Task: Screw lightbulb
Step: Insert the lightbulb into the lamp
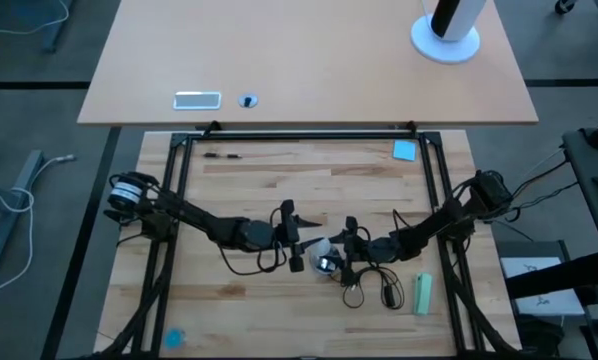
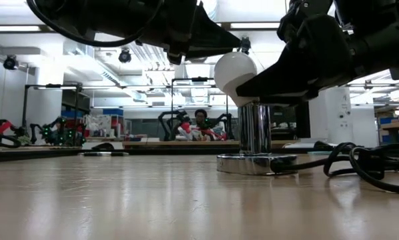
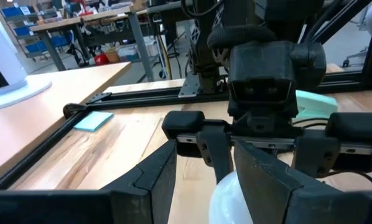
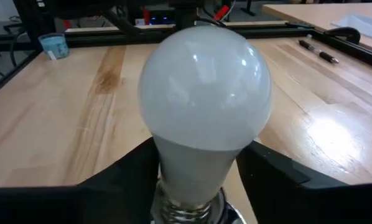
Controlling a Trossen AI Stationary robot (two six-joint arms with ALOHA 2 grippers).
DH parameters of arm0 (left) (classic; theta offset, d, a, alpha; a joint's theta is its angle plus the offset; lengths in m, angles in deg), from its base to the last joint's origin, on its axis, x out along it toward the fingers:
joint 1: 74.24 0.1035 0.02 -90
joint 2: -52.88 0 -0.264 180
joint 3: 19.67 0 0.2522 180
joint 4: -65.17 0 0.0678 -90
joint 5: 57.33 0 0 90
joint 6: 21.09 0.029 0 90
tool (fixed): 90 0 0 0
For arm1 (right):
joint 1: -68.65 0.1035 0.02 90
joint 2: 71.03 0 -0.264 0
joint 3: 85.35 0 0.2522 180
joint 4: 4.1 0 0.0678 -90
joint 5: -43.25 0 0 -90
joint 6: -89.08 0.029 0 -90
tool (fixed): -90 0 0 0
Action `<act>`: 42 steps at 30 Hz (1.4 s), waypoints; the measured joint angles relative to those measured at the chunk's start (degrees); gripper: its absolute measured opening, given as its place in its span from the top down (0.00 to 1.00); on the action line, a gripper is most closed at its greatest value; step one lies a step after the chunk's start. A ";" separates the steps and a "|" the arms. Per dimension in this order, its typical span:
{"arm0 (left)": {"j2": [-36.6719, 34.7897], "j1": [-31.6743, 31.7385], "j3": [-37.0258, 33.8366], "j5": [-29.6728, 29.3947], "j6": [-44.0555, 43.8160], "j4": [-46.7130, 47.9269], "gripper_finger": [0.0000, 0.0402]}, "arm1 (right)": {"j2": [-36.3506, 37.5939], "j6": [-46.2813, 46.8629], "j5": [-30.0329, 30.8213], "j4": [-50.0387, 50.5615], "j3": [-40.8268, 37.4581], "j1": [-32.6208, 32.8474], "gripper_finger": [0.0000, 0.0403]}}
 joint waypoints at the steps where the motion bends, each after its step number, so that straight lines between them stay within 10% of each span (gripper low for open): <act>1: -0.23 -0.02 0.00 -0.14 0.23 0.00 0.62 | 0.00 -0.04 0.04 -0.06 -0.05 0.13 0.53; 14: -2.72 -0.28 -0.09 -1.44 1.68 -1.03 0.62 | -0.75 -2.09 3.92 -9.82 -3.27 2.07 0.66; 21: -2.77 -0.78 -0.11 -1.43 2.11 -1.53 0.62 | -11.19 -2.63 5.05 -36.13 -8.00 2.56 0.67; 42: -0.27 -0.79 -0.11 0.27 -2.85 4.71 0.62 | -18.38 -2.86 4.97 -36.73 -3.01 2.77 0.54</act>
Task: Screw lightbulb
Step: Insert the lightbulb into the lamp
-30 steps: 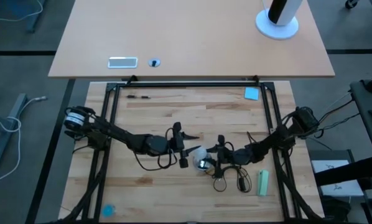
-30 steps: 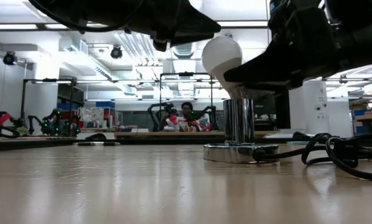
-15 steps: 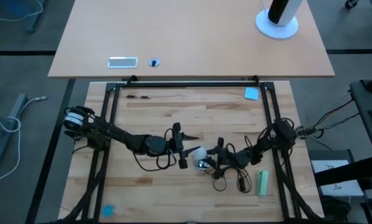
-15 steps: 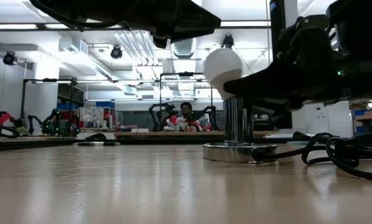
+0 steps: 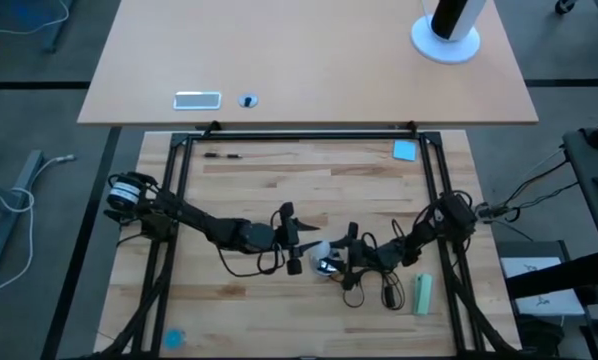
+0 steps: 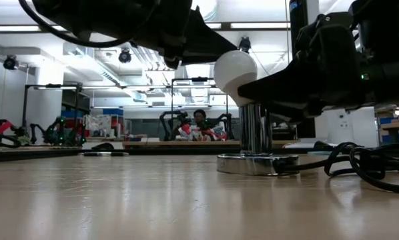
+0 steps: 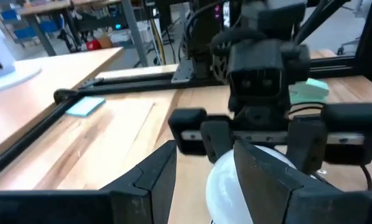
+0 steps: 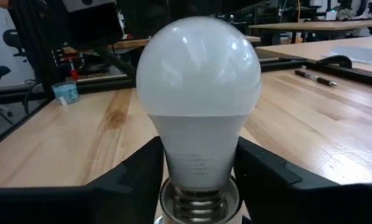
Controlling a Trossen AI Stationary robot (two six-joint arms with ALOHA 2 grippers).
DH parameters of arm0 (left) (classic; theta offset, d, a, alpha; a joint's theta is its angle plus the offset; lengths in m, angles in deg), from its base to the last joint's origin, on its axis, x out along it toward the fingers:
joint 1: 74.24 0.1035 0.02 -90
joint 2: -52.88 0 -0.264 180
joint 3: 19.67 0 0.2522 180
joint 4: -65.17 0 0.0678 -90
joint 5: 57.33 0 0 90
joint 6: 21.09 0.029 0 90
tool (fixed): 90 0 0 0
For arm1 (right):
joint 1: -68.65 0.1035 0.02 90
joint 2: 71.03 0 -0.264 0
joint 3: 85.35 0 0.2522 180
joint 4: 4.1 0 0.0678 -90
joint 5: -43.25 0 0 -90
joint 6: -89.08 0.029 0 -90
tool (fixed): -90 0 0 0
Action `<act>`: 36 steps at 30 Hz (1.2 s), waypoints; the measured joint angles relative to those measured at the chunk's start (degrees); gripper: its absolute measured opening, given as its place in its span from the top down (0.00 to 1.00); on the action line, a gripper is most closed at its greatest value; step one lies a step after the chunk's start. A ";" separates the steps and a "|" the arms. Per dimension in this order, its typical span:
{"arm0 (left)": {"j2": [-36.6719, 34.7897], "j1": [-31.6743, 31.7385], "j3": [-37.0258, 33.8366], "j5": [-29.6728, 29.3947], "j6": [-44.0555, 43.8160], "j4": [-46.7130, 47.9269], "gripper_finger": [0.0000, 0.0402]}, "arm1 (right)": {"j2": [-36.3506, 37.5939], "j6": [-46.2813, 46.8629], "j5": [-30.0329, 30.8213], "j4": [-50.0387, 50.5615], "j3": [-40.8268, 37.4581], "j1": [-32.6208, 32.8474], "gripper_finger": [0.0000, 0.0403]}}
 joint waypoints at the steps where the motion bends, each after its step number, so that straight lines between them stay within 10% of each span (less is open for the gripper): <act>1: 0.00 0.00 0.00 -0.12 -0.27 0.02 0.62 | 0.23 -0.02 0.05 0.09 0.01 0.00 0.52; 12: 0.00 0.02 1.01 0.32 0.82 0.67 0.62 | 5.12 0.13 0.06 7.54 0.00 0.04 0.42; 36: -3.97 -1.04 1.95 0.30 4.55 1.31 0.62 | 34.03 13.89 -2.62 56.17 0.17 2.22 0.33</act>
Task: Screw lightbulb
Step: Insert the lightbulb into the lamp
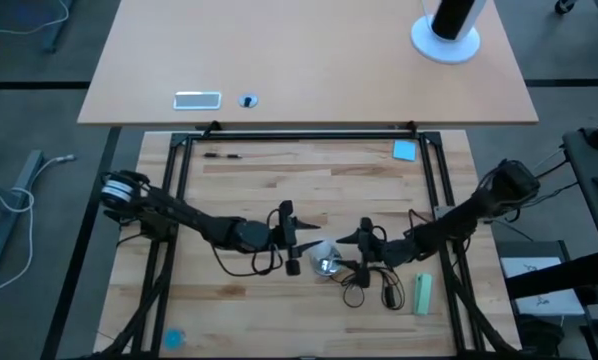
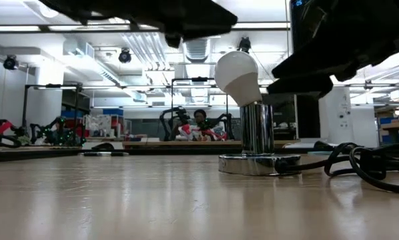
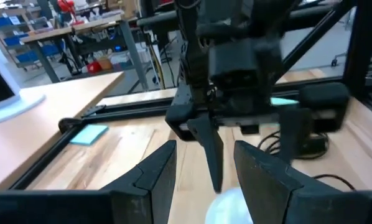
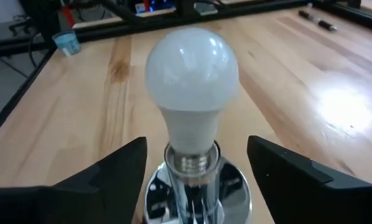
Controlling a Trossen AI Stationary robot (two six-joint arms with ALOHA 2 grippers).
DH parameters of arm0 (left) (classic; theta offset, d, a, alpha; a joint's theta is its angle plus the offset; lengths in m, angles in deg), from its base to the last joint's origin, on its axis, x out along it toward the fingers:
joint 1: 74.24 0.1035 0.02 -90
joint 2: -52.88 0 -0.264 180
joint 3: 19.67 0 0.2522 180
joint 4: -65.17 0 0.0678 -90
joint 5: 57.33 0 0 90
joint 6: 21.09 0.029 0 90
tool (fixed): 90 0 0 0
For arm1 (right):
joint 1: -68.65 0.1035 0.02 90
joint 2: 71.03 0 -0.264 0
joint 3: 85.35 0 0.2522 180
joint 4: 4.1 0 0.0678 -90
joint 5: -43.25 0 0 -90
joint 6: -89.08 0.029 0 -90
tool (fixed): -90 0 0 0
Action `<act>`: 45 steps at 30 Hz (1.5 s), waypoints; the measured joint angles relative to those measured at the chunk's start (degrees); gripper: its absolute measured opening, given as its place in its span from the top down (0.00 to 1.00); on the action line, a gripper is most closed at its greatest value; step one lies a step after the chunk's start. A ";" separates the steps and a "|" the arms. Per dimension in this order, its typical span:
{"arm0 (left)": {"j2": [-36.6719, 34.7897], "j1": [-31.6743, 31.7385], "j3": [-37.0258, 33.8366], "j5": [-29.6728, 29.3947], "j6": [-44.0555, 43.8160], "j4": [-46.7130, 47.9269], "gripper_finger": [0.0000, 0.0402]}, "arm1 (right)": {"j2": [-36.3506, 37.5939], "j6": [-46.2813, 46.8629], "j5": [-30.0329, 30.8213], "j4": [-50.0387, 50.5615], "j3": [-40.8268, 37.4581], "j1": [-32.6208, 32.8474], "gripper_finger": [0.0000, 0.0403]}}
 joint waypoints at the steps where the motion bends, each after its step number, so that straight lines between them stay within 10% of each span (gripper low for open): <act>1: -0.78 -0.31 0.00 -0.01 -0.01 1.45 0.62 | 1.14 0.53 0.21 1.28 0.00 0.09 0.35; 13: -2.88 -4.16 -0.11 -8.12 -8.63 24.54 0.98 | 9.13 -1.32 4.85 9.25 0.00 0.29 0.97; 45: -0.67 -3.37 -0.11 -1.88 -8.89 19.86 1.00 | 1.51 -7.01 5.05 7.70 6.36 -1.00 1.00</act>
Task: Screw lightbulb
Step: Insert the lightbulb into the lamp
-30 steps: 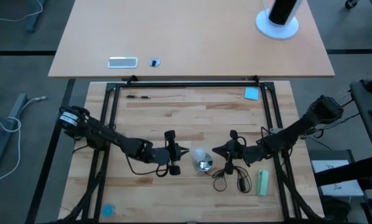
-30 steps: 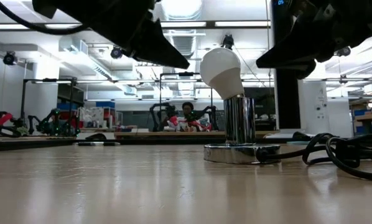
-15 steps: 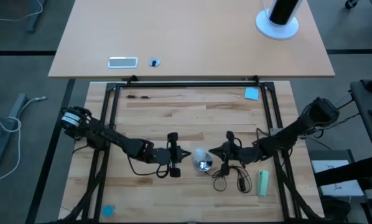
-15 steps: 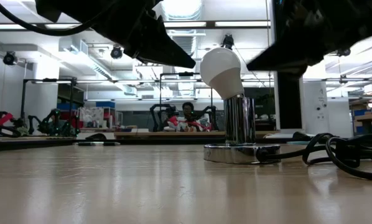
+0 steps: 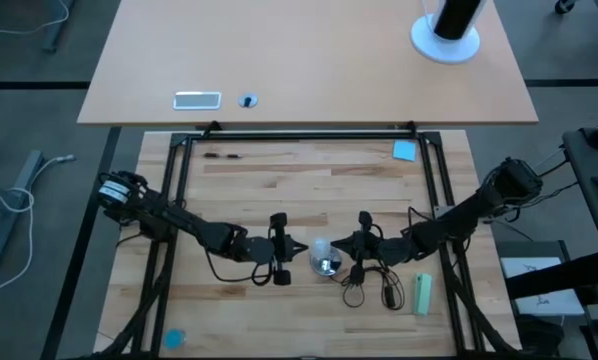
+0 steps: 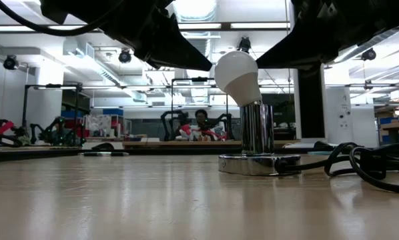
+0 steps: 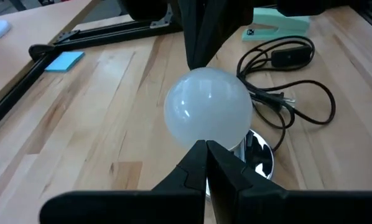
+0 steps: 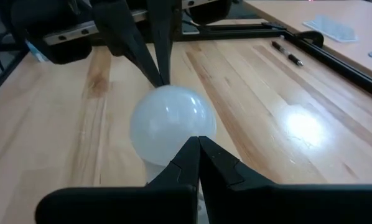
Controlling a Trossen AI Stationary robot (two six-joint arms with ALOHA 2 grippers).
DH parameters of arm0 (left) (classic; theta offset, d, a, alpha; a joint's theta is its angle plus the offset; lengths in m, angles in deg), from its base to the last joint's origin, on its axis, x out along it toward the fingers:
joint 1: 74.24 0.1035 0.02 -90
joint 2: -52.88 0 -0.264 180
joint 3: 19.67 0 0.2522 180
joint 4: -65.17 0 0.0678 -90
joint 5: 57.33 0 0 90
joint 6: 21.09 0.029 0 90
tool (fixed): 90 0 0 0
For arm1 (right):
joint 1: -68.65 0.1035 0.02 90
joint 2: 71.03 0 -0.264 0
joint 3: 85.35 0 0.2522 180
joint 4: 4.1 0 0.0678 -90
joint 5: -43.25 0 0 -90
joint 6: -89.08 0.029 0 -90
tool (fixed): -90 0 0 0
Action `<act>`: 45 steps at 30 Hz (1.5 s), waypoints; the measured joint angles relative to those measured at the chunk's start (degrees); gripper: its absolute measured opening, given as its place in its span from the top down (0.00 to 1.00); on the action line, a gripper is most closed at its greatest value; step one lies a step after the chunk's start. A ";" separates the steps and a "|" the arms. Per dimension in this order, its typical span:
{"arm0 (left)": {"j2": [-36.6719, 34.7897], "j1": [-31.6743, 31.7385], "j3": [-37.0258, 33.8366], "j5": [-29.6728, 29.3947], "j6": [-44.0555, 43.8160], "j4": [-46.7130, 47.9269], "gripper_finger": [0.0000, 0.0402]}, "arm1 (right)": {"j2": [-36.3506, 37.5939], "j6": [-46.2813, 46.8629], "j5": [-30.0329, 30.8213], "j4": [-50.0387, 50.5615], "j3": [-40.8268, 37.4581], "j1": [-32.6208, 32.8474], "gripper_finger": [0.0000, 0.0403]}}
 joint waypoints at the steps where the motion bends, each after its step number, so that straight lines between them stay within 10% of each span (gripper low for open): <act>1: 0.00 0.08 0.00 0.02 -0.13 -0.07 1.00 | 0.00 0.03 0.02 -0.04 0.00 0.00 1.00; 18: 0.19 0.04 -5.73 -3.57 -4.05 -2.18 1.00 | 0.00 0.23 0.06 1.27 -0.02 0.00 1.00; 27: -1.02 0.01 -17.63 -0.75 -3.57 -31.65 1.00 | 0.00 0.23 0.58 1.53 -0.04 -0.01 1.00; 45: 4.48 0.78 -6.14 2.00 -1.25 -19.30 1.00 | 0.06 -0.03 0.89 1.25 -0.07 0.00 1.00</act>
